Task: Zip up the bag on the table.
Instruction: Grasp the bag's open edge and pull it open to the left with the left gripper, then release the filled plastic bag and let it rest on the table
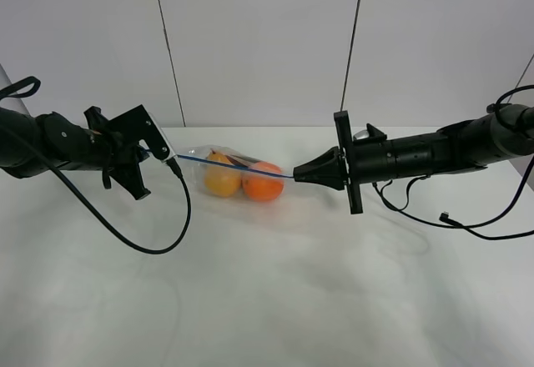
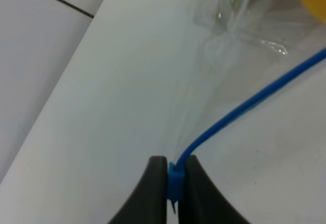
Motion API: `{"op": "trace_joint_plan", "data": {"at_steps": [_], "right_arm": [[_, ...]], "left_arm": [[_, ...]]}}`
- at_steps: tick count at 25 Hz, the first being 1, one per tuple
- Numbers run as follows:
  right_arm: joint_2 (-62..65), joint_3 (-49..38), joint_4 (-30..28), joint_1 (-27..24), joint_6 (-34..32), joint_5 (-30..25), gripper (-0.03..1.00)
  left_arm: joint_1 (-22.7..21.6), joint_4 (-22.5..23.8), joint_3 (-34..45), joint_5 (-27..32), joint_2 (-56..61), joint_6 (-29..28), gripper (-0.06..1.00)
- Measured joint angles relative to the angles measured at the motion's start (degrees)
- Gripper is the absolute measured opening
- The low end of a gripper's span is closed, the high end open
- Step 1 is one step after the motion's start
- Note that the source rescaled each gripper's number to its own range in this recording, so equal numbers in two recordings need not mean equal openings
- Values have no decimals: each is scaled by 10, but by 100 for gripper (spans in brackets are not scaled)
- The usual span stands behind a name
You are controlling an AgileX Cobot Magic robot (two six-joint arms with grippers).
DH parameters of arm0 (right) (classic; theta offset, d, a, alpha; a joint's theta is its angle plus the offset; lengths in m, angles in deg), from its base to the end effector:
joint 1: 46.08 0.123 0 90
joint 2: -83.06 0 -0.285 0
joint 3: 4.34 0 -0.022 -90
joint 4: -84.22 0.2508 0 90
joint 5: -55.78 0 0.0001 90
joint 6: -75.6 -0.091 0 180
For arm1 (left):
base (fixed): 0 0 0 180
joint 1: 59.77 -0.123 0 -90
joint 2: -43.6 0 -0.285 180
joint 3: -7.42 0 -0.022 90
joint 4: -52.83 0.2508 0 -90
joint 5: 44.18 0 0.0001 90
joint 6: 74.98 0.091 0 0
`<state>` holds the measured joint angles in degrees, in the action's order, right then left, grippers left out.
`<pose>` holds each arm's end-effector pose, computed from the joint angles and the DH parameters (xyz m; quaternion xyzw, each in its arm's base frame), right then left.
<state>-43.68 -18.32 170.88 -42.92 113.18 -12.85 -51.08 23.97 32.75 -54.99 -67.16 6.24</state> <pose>0.3582 0.1045 0.1425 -0.1336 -0.8002 -0.5845 0.0119 0.3606 -0.0468 0.1700 0.4387 0.7774 0.2060 0.4009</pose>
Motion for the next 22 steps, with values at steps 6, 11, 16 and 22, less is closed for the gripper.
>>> {"op": "trace_joint_plan", "data": {"at_steps": [6, 11, 16, 22], "right_arm": [[0, 1, -1, 0, 0, 0, 0], [0, 1, -12, -2, 1, -1, 0], [0, 1, -16, -2, 1, -1, 0], [0, 1, -16, -2, 1, -1, 0]], "left_arm": [[-1, 0, 0, 2, 0, -22, 2], [-17, -3, 0, -16, 0, -68, 53], [-54, -3, 0, -19, 0, -142, 94], [-98, -41, -3, 34, 0, -326, 99]]}}
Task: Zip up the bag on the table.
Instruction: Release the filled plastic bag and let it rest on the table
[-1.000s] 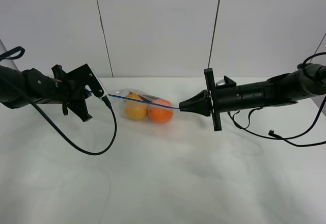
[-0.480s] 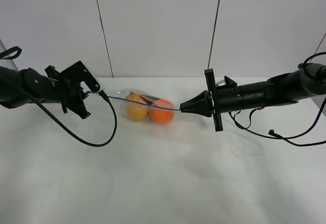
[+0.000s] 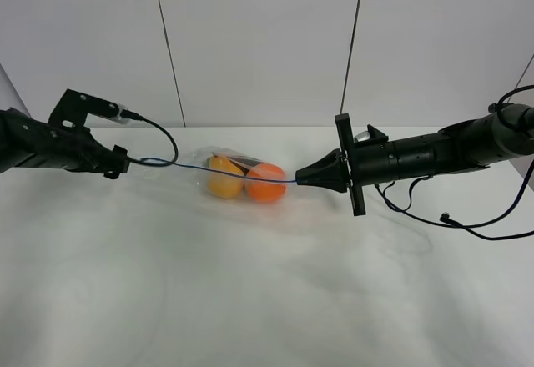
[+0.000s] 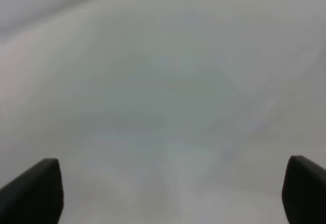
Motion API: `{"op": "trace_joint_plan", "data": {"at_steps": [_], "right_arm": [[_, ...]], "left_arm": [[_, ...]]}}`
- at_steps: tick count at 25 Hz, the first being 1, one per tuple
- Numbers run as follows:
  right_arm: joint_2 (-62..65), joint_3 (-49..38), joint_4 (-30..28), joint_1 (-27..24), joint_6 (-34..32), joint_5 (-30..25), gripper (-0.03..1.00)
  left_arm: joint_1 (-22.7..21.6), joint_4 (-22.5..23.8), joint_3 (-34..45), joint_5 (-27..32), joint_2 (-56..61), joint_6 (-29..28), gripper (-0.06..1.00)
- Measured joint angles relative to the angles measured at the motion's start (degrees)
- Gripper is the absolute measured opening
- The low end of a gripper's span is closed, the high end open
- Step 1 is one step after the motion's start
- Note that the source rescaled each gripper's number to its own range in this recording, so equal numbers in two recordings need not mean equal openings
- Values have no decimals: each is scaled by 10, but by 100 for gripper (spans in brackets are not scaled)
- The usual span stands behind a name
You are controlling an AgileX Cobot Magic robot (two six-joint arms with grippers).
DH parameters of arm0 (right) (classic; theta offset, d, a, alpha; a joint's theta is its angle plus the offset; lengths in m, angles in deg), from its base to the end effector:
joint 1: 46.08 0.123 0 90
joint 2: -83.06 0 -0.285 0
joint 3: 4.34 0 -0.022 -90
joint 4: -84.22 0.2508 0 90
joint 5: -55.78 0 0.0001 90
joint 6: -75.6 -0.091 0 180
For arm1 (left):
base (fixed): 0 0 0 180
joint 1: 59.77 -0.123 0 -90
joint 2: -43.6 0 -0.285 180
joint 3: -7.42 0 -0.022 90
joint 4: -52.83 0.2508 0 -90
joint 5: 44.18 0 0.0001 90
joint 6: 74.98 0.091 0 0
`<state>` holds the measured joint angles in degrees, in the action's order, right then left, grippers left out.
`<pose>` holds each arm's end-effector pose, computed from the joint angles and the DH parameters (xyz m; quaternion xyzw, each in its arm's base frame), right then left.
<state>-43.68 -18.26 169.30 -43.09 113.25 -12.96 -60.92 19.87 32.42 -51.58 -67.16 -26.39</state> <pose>0.3568 0.1033 0.1413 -0.1248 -0.8062 -0.5781 0.0155 0.3615 0.0136 0.1673 0.1008 0.8985 0.0943 0.4166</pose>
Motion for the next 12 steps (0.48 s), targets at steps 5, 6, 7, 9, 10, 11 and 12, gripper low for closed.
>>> {"op": "trace_joint_plan", "data": {"at_steps": [5, 6, 7, 9, 10, 11, 12], "right_arm": [[0, 0, 1, 0, 0, -1, 0], [0, 0, 1, 0, 0, -1, 0], [0, 0, 2, 0, 0, -1, 0], [0, 0, 2, 0, 0, -1, 0], [0, 0, 2, 0, 0, -1, 0], [0, 0, 2, 0, 0, -1, 0], [0, 0, 2, 0, 0, -1, 0]], "left_arm": [[-51, -4, -50, 179, -1, -82, 100], [-61, -4, -67, 220, -1, -90, 100], [-68, -4, -83, 261, -1, -101, 100], [-78, 3, -122, 331, -1, -137, 100], [-78, 17, -141, 366, -1, -159, 100], [-77, 38, -157, 400, -1, -190, 100], [-75, 65, -176, 428, -1, -228, 100]]}}
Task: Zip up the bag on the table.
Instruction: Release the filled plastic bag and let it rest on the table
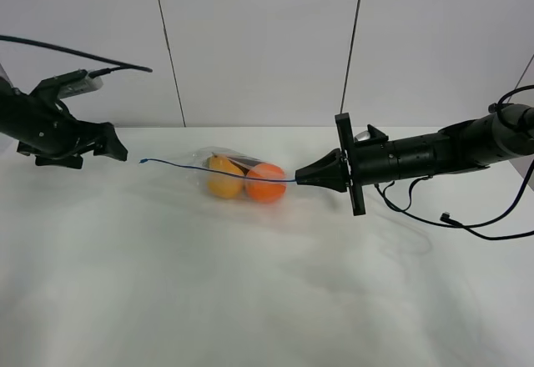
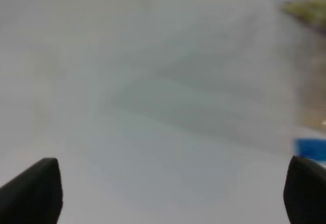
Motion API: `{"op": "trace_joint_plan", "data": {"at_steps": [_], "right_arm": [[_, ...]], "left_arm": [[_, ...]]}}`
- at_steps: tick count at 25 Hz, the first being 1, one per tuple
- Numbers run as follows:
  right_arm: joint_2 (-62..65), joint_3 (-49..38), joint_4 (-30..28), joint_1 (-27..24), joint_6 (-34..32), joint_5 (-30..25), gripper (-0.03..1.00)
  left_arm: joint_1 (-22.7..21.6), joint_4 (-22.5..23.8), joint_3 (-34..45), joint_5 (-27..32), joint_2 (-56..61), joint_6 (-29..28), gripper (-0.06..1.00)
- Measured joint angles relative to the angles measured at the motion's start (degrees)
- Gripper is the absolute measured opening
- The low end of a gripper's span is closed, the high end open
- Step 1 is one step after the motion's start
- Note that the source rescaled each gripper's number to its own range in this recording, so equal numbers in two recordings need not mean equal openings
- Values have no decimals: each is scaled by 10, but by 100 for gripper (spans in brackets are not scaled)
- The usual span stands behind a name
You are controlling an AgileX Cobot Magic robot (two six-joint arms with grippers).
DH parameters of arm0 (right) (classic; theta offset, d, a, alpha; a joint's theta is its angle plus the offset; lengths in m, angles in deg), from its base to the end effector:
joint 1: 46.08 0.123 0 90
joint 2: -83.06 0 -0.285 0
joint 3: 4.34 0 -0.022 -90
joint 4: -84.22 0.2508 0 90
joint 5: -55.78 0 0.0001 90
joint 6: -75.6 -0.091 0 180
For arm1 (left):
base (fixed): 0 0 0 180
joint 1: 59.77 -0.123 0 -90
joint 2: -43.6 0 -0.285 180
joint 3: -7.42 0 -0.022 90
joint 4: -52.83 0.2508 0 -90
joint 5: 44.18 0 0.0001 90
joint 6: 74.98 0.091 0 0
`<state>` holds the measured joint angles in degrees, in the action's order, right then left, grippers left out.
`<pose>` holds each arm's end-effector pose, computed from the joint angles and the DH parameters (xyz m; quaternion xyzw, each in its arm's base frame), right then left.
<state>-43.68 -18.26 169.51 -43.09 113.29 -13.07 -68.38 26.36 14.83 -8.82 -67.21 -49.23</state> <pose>0.3569 0.1034 0.1416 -0.1253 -0.8050 -0.5796 0.0152 0.3749 0.0330 0.2135 -0.0086 0.9597 -0.0983 0.2632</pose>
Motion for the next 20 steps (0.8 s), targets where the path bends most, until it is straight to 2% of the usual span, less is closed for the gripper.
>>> {"op": "trace_joint_plan", "data": {"at_steps": [4, 6, 13, 16, 20], "right_arm": [[0, 0, 0, 0, 0, 0, 0], [0, 0, 0, 0, 1, 0, 0], [0, 0, 0, 0, 4, 0, 0], [0, 0, 0, 0, 5, 0, 0], [0, 0, 0, 0, 5, 0, 0]], "left_arm": [[23, 158, -56, 110, 0, -166, 100], [30, 204, -75, 164, 0, -211, 100], [35, 224, -93, 325, 1, -236, 100], [35, 225, -89, 334, 15, -237, 100], [35, 225, -36, 335, 79, -238, 100]]}}
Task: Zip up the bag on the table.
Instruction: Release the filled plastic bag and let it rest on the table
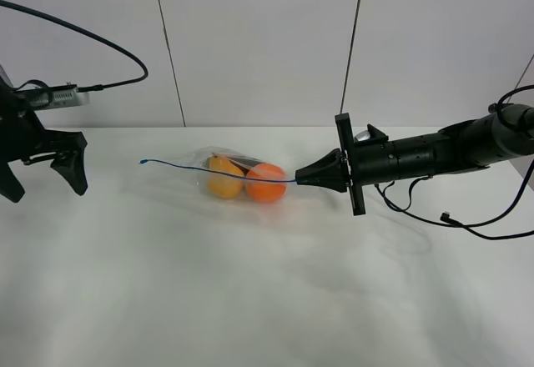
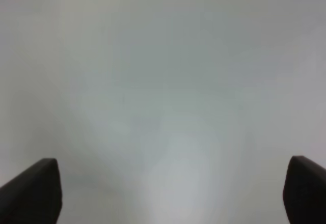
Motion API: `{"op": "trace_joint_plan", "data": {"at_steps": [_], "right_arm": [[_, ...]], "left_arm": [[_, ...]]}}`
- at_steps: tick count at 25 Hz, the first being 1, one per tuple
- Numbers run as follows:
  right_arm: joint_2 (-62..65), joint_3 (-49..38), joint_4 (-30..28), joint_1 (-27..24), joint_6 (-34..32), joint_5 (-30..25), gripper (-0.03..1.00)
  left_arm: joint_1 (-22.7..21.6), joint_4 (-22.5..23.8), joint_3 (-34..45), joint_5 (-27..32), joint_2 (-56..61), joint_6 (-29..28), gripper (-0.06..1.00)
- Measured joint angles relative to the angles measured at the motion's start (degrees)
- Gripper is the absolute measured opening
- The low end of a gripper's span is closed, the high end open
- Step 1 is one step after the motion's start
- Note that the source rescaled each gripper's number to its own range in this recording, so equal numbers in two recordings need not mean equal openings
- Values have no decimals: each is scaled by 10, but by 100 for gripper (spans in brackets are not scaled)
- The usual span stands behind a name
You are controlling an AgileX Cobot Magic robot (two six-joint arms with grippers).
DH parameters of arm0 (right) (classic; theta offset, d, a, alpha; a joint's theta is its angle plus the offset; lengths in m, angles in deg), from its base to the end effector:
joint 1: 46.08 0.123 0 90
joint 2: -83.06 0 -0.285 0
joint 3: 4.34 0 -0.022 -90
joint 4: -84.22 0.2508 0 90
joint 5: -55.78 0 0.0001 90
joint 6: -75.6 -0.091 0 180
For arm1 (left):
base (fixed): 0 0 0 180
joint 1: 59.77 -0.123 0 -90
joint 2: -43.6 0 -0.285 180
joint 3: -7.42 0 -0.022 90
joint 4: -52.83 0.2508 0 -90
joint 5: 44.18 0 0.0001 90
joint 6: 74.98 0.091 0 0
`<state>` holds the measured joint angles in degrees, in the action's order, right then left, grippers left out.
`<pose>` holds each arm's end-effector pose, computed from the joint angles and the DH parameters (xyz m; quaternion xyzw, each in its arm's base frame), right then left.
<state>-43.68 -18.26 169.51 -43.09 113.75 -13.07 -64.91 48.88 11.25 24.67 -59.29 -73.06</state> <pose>0.3569 0.1034 0.1416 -0.1220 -0.8055 -0.5797 0.0129 0.3163 0.0226 0.2592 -0.0392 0.9980 -0.0302 0.0406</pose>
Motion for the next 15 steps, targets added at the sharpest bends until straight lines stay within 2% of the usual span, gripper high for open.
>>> {"op": "trace_joint_plan", "data": {"at_steps": [9, 15], "right_arm": [[0, 0, 0, 0, 0, 0, 0], [0, 0, 0, 0, 2, 0, 0]], "left_arm": [[0, 0, 206, 5, 301, 1, 100], [0, 12, 330, -43, 517, 3, 100]]}}
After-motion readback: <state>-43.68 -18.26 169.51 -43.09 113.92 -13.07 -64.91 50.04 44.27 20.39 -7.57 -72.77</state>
